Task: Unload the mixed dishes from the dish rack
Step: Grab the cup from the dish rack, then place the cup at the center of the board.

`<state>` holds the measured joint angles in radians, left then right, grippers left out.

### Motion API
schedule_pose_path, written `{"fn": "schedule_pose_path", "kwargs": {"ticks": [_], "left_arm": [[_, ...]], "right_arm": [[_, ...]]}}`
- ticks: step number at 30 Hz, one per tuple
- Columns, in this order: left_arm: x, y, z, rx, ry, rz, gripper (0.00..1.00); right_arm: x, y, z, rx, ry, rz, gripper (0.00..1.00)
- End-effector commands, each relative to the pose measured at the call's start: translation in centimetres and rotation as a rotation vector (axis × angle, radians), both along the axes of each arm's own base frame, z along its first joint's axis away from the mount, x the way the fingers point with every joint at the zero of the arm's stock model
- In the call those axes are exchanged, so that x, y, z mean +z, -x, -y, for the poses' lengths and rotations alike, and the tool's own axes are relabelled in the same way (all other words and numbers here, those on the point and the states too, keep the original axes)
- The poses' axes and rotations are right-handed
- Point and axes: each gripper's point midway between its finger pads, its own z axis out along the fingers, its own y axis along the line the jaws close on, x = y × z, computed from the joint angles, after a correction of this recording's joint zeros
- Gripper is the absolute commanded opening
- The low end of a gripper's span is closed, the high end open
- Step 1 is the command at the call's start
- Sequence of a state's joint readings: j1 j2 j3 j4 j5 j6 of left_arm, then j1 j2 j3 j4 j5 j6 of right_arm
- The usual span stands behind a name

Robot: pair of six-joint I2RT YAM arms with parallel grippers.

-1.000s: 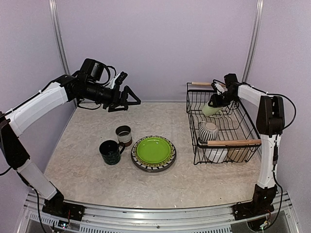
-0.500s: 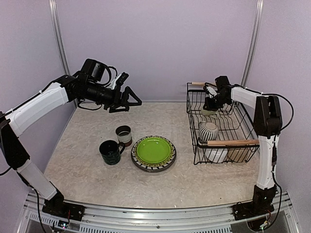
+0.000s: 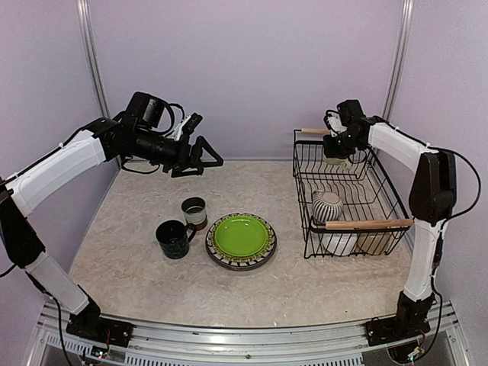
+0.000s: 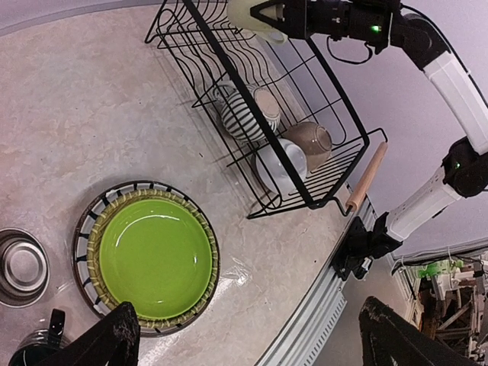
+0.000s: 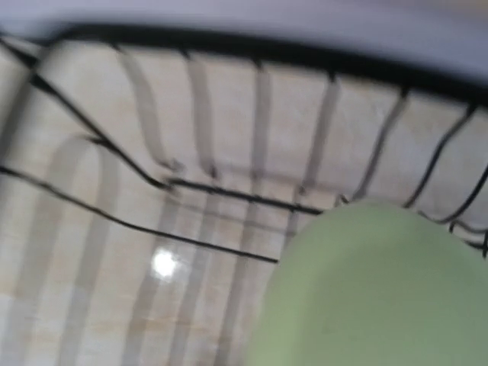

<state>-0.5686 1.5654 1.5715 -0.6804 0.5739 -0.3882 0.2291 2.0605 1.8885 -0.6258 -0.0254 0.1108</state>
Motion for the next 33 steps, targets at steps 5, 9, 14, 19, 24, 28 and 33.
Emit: {"fn": "schedule_pose_path", "kwargs": {"ticks": [5,9,14,19,24,28,33], "left_arm": [[1.1,0.1,-0.8,0.039,0.001,0.057,0.95],[1.6,0.0,-1.3,0.066,0.005,0.073,0.95],[2.7,-0.1,-2.3,0.108,0.019,0.106,0.96],[3.4,-0.1,-3.0,0.130,0.036,0.121,0.96],[3.6,-0.1,-3.2,0.133,0.040,0.128,0.96],[3.4,-0.2,-3.1,0.132,0.043,0.114,0.96],[3.1,-0.3,-3.0,0.129,0.044,0.103,0.96]], "right_arm": [[13.9,5.9,-11.9,0.193,-0.129,0.294,0.00],[14.9,8.3,-17.4,0.298,-0.160,0.318,0.00],[12.1,9.4,-23.0,0.406,-0.148,0.245,0.00],[7.9,9.0,-26.7,0.443,-0.058,0.145,0.00],[4.1,9.1,-27.3,0.424,-0.034,0.038,0.00],[1.4,9.8,-27.4,0.419,-0.027,-0.041,0.00],[-2.2,10.4,-26.9,0.400,0.027,-0.131,0.00]]}}
